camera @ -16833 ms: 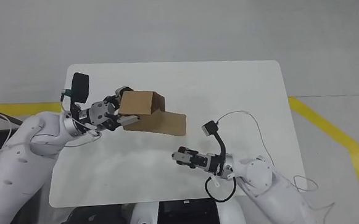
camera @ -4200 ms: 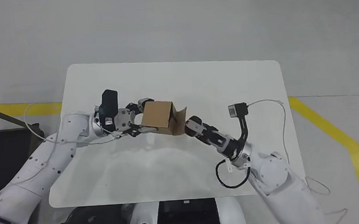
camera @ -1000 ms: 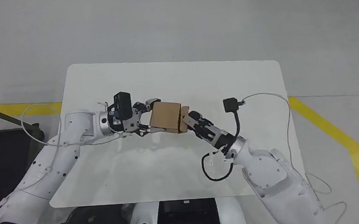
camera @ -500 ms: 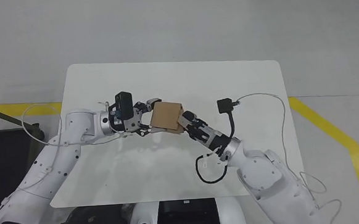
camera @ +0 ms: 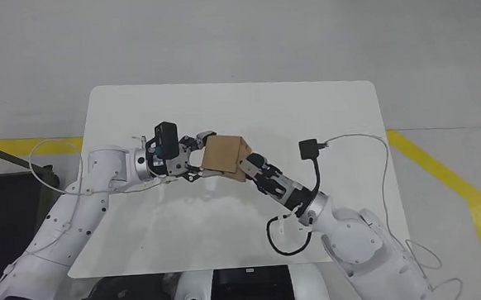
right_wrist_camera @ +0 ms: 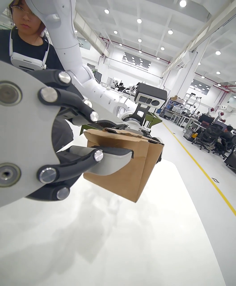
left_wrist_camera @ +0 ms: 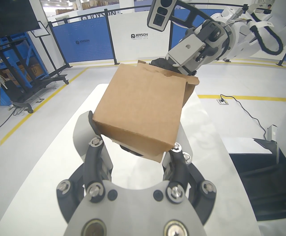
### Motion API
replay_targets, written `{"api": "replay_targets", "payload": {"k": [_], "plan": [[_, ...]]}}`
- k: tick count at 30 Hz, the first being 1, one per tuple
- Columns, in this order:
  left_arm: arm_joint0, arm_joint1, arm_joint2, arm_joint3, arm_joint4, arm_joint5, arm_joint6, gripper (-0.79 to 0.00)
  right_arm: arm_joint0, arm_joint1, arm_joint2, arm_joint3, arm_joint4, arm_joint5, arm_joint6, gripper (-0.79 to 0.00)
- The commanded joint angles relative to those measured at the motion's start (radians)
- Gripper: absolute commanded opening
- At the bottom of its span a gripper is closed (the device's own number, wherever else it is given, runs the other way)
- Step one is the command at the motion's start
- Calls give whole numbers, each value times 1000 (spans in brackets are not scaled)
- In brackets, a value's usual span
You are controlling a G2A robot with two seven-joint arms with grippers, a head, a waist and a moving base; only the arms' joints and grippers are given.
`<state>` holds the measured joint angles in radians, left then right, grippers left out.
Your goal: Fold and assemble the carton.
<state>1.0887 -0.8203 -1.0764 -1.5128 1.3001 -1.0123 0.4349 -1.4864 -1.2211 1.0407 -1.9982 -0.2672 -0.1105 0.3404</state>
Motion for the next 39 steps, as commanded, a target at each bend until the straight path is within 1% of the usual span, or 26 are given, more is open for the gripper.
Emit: {"api": "replay_targets", "payload": {"k": [1, 6, 10, 17, 23, 24, 27, 28, 29, 30, 33, 39], "plan": [[2, -1, -2, -2, 0, 0, -3, -785, 6, -1, -3, 7, 0, 0, -2, -708], [8, -3, -9, -8, 8, 1, -11, -785, 32, -6, -9, 21, 0, 15, -6, -727], [12, -5, -11, -12, 17, 3, -17, -785, 46, -9, -14, 25, -5, 29, -12, -727], [12, -9, -11, -17, 21, 0, -25, -785, 68, -15, -32, 37, -47, 71, -33, -754], [12, -9, -8, -20, 17, 0, -33, -785, 78, -21, -48, 38, -64, 85, -48, -739], [12, -10, -7, -19, 15, 0, -34, -785, 78, -22, -50, 36, -64, 84, -48, -723], [8, -10, -4, -14, 8, 0, -38, -785, 72, -22, -52, 28, -62, 73, -49, -616], [7, -10, -3, -13, 7, 0, -39, -785, 70, -22, -49, 26, -62, 71, -50, -566], [6, -10, -2, -10, 3, 0, -40, -785, 62, -21, -43, 20, -60, 66, -53, -493], [4, -9, -2, -8, 2, 0, -41, -785, 56, -20, -38, 16, -59, 60, -53, -459], [2, -9, 1, -3, -5, 0, -44, -785, 38, -17, -22, 6, -53, 47, -46, -443], [-2, -8, 7, 0, -10, 0, -49, -785, 17, -14, 7, 0, -29, 18, -48, -462]]}}
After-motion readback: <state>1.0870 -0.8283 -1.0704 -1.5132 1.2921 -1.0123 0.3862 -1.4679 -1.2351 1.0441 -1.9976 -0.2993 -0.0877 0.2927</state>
